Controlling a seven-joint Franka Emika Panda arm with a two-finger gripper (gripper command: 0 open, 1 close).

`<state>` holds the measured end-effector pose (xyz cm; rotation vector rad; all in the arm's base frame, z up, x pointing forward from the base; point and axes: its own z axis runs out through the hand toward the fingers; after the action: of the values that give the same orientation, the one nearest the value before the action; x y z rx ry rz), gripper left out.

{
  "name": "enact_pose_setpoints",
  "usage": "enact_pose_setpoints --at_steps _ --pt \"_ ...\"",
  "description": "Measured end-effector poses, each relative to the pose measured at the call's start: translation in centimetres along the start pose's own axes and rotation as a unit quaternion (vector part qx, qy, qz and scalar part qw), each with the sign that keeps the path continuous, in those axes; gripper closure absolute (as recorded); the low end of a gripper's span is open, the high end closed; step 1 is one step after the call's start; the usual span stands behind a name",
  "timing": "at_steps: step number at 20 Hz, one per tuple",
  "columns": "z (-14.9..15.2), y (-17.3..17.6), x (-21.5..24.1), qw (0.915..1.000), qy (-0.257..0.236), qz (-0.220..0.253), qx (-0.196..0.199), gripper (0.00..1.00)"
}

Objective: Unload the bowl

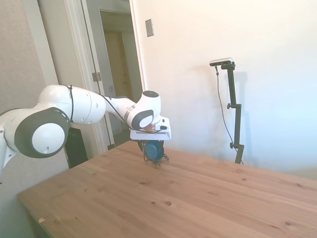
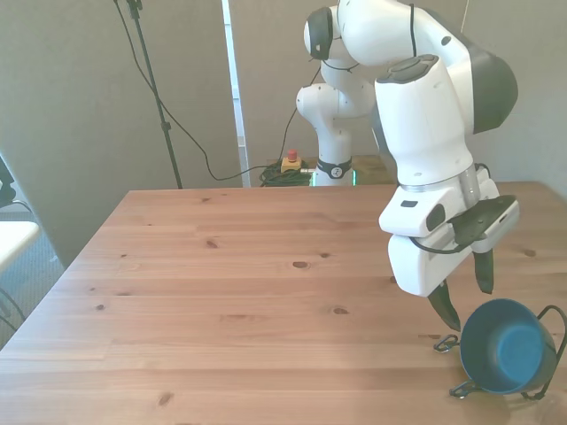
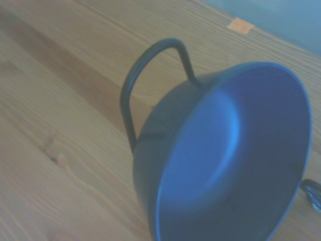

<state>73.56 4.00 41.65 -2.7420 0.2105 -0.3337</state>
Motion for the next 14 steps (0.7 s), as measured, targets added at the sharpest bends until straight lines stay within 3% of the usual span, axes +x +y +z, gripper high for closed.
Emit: enact_pose_setpoints --at_steps 6,7,14 --pt "2.2 -2.1 -0.5 0.9996 -0.001 -0.024 0.013 0.0" --pt "2.3 -2.1 -0.5 0.9996 -0.001 -0.025 0.014 1.0" --pt "2.6 -1.6 0.2 0.9994 0.0 -0.032 0.016 1.0"
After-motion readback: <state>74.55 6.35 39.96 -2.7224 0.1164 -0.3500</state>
